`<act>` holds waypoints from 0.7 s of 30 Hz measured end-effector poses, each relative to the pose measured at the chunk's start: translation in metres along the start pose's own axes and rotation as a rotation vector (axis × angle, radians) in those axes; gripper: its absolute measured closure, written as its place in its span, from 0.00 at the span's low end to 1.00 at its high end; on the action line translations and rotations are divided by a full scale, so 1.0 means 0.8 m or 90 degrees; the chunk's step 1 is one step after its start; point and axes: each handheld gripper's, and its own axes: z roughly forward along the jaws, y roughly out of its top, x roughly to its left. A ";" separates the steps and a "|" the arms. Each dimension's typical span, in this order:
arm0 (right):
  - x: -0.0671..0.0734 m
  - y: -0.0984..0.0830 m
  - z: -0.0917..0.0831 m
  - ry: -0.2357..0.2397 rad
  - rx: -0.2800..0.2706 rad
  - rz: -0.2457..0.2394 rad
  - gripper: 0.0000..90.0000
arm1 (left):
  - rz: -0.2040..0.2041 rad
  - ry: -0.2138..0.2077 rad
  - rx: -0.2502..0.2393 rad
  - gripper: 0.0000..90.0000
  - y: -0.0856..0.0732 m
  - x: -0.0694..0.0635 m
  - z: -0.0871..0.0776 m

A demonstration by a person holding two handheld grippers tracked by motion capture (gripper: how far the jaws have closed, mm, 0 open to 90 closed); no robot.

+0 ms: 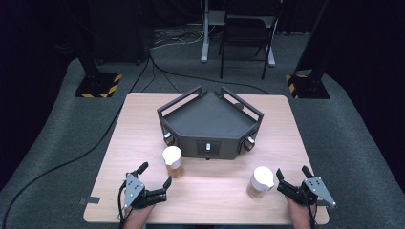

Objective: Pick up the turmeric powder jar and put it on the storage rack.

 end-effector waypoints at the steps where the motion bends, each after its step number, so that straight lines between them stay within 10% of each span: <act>1: 0.000 0.000 0.000 0.000 0.000 0.000 0.00 | -0.004 -0.001 0.001 0.03 0.000 0.001 0.001; 21: -0.003 -0.001 0.000 0.009 -0.002 0.000 0.00 | -0.010 0.007 0.013 0.03 0.002 -0.003 0.020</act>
